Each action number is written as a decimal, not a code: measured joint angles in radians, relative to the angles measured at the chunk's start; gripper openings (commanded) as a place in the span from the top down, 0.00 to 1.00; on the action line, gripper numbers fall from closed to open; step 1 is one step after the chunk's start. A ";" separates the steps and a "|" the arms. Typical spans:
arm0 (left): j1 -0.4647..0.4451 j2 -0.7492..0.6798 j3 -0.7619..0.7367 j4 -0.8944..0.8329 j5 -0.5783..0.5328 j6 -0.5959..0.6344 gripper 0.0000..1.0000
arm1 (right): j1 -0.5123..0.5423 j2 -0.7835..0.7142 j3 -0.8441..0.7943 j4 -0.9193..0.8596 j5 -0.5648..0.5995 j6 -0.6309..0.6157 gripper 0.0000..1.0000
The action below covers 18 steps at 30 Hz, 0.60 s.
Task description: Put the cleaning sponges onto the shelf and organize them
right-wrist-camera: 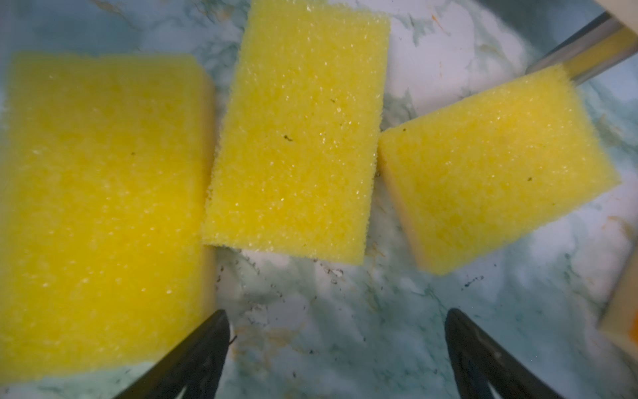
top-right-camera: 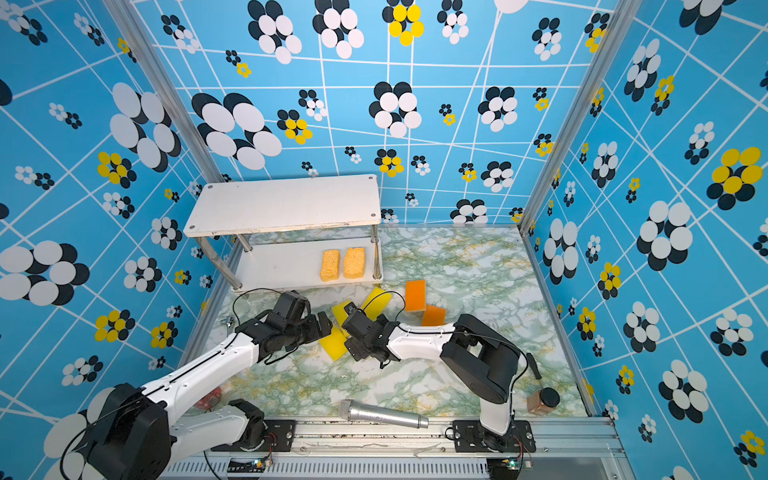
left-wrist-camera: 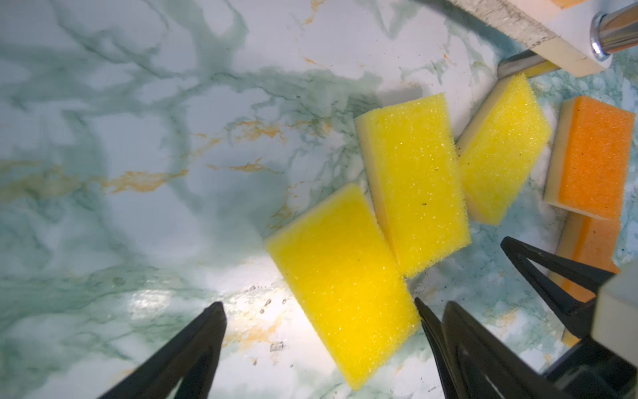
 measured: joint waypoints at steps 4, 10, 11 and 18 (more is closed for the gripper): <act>0.000 -0.031 -0.031 -0.029 -0.003 -0.008 0.01 | 0.000 0.023 0.040 -0.026 -0.003 -0.004 0.01; 0.004 -0.102 -0.076 -0.057 -0.004 -0.024 0.01 | 0.017 0.035 0.061 -0.032 -0.045 -0.024 0.01; 0.006 -0.117 -0.083 -0.061 -0.005 -0.026 0.01 | 0.022 0.041 0.067 -0.034 -0.054 -0.029 0.01; 0.013 -0.177 -0.100 -0.088 -0.011 -0.034 0.01 | 0.056 0.067 0.098 -0.024 -0.136 -0.060 0.01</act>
